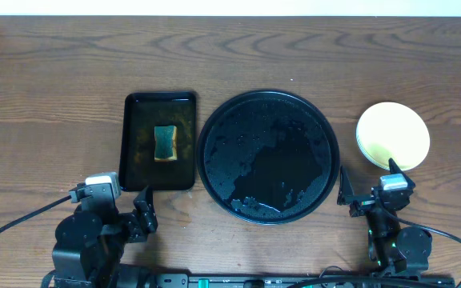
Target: Clean dirty plates on tray and stack at the side
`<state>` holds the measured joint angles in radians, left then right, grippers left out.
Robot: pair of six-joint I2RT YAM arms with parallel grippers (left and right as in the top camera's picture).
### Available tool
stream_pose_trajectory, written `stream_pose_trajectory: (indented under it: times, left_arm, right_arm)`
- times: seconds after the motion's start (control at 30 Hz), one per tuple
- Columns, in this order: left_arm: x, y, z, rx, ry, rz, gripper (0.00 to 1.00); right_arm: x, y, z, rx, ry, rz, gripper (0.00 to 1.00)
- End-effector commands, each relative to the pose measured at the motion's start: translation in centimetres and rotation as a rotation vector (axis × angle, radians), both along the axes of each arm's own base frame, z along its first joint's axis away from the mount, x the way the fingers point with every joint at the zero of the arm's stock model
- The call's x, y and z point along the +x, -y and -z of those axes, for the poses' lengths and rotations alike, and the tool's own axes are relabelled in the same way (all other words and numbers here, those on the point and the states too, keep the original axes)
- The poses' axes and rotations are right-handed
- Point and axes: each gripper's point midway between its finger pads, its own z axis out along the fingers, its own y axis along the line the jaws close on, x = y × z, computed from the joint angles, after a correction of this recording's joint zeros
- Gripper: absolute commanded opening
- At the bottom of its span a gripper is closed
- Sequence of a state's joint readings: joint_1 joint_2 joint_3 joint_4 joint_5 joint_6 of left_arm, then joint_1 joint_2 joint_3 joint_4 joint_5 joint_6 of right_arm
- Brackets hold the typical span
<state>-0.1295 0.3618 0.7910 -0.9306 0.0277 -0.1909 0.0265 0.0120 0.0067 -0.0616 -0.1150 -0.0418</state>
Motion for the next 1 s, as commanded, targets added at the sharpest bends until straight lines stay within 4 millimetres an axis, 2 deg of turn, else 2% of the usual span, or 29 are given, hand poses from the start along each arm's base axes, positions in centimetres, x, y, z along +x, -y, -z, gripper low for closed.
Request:
stream_pose_trajectory:
  times: [0.0,0.17,0.27,0.53,0.73,0.97]
  left_arm:
    - [0.0,0.2,0.0,-0.014,0.003,0.008,0.79]
    - [-0.2,0.2,0.2,-0.011,-0.008,0.004,0.79]
    - [-0.1,-0.7,0.8,0.009,-0.016,-0.030,0.80]
    - [0.7,-2.5,4.4,0.009,0.068,-0.130,0.80]
    - [2.6,-2.4,6.5,-0.001,0.212,-0.122,0.79]
    - [5.7,-1.9,6.3,0.013,0.409,-0.076,0.80]
  right_arm:
    - [0.0,-0.1,0.0,-0.016,0.004,-0.003,0.99]
    - [0.0,-0.1,0.0,-0.016,0.004,-0.003,0.99]
    - [0.0,-0.1,0.0,-0.016,0.004,-0.003,0.99]
    - [0.0,-0.1,0.0,-0.016,0.004,-0.003,0.99]
    - [0.0,-0.1,0.0,-0.016,0.004,-0.003,0.99]
    - [0.0,-0.1,0.0,-0.016,0.003,-0.003,0.99]
